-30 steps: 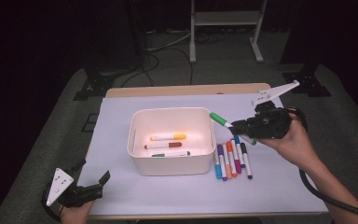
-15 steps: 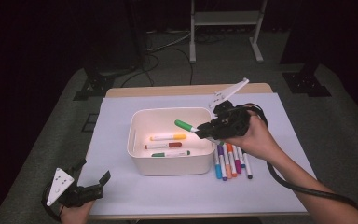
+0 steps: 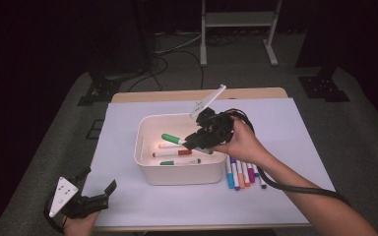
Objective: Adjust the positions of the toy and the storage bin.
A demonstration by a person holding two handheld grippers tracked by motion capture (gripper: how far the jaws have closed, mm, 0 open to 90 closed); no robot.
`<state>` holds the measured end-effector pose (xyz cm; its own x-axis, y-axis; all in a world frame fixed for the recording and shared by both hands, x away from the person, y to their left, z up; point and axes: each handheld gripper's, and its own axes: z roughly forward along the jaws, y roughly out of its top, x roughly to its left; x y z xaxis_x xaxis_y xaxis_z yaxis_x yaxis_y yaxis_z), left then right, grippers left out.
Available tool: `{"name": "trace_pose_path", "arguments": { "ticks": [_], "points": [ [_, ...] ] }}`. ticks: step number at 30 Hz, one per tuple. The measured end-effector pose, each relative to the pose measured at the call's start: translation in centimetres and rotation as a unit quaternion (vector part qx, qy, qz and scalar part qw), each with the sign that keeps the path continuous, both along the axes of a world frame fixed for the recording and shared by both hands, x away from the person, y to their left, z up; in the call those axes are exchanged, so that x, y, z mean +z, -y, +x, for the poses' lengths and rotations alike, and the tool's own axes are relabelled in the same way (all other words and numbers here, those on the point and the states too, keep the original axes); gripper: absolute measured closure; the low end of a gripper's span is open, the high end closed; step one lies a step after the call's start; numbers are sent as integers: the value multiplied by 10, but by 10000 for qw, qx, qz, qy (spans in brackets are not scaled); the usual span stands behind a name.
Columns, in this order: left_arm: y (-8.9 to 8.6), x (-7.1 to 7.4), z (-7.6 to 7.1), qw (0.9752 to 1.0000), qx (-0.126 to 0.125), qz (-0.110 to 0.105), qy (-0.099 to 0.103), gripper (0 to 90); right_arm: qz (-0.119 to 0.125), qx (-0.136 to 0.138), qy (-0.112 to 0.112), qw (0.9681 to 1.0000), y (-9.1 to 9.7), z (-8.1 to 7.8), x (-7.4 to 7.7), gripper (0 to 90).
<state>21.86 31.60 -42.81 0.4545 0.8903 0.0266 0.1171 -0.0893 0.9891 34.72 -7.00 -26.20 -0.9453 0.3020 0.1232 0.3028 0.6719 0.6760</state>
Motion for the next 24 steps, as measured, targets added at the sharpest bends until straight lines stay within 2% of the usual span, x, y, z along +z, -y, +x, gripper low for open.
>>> {"name": "trace_pose_path", "arguments": {
  "ticks": [9, 15, 24],
  "points": [
    [-1, 0, 0, 10000, -3, 0, 1, 0, -130, 202, -181, 9995, -26, 9, -21, 757],
    [-1, 0, 0, 10000, 0, -6, -15, 0, -212, 276, -312, 9989, -37, 20, -37, 757],
    [-2, 0, 0, 10000, 5, -39, -2, 0, -398, 422, -434, 9974, -54, 29, -56, 757]
  ]
}}
